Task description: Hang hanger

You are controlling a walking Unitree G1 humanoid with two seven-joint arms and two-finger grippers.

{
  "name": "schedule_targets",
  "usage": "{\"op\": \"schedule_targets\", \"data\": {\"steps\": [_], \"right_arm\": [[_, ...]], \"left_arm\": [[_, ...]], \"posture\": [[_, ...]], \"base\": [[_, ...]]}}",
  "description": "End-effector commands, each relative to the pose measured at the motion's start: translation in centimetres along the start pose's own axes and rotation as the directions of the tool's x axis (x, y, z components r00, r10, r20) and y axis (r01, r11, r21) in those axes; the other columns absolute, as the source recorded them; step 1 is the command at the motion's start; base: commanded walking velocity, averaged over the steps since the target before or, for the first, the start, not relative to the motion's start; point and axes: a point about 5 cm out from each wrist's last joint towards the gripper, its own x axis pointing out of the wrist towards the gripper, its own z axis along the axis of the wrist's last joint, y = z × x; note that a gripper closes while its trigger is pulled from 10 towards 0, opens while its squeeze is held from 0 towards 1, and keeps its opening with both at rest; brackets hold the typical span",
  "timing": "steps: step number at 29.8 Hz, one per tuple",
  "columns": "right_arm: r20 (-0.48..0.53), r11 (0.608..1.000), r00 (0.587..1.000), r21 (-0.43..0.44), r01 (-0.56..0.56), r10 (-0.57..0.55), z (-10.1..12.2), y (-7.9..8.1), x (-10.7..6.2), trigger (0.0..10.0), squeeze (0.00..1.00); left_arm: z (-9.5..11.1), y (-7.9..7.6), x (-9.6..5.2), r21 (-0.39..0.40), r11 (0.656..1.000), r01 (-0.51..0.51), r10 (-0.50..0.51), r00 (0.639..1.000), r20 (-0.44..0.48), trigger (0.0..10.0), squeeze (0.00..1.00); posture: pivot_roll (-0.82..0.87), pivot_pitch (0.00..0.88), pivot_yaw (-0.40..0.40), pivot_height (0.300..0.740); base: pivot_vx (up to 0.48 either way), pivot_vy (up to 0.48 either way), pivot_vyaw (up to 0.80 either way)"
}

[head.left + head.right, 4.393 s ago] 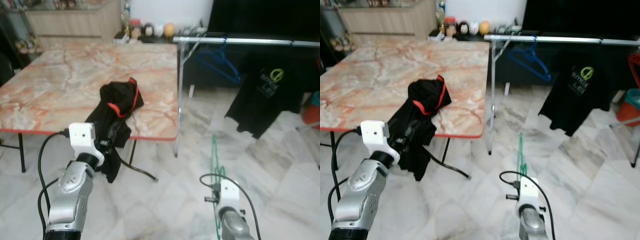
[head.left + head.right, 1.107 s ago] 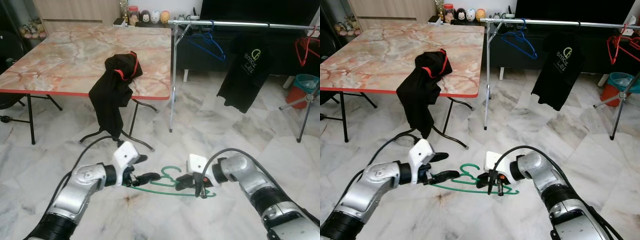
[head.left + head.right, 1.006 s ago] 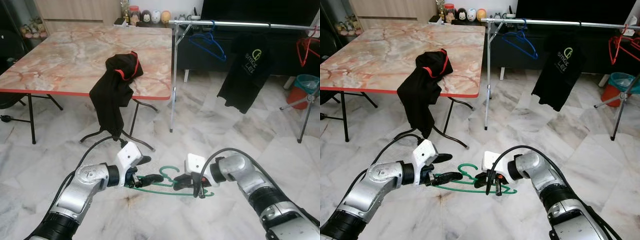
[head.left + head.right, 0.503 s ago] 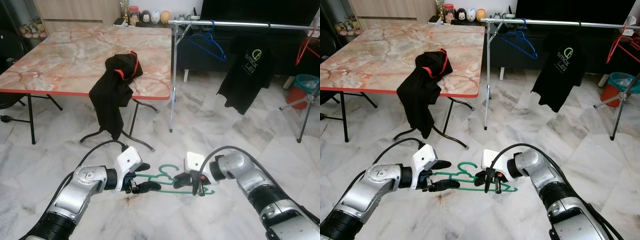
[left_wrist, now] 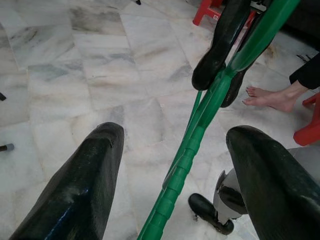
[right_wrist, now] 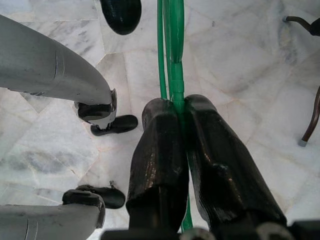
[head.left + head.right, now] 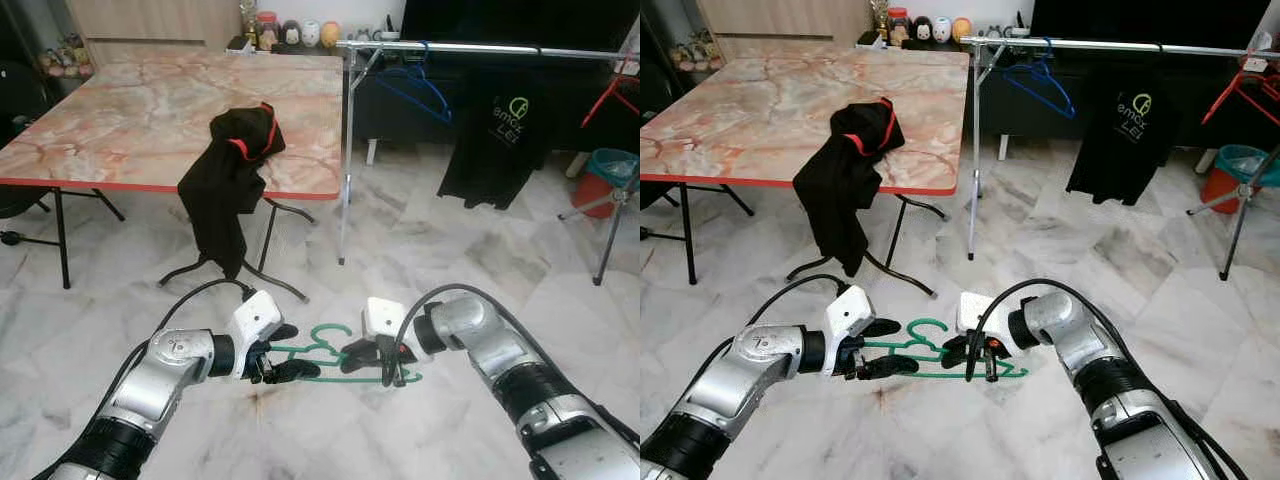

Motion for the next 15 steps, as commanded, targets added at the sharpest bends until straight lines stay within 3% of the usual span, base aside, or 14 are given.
{"op": "schedule_targets", "data": {"steps": [1,15], "right_arm": [[0.013,0.999,1.000,-0.036,-0.008,0.008,1.08,-0.30,0.04,10.0,0.00],[0.007,0.999,1.000,-0.046,-0.010,0.011,1.85,-0.68,0.23,10.0,0.00]], "left_arm": [[0.13,0.04,0.13,0.018,1.000,0.018,-0.017,1.000,-0.022,10.0,0.00],[-0.04,0.03,0.36,0.025,0.999,0.041,-0.040,0.998,-0.057,10.0,0.00]], "posture": [[0.03,0.000,-0.034,0.740],[0.03,0.000,-0.033,0.740]], "base": [[0.000,0.000,0.00],[0.000,0.000,0.00]]}}
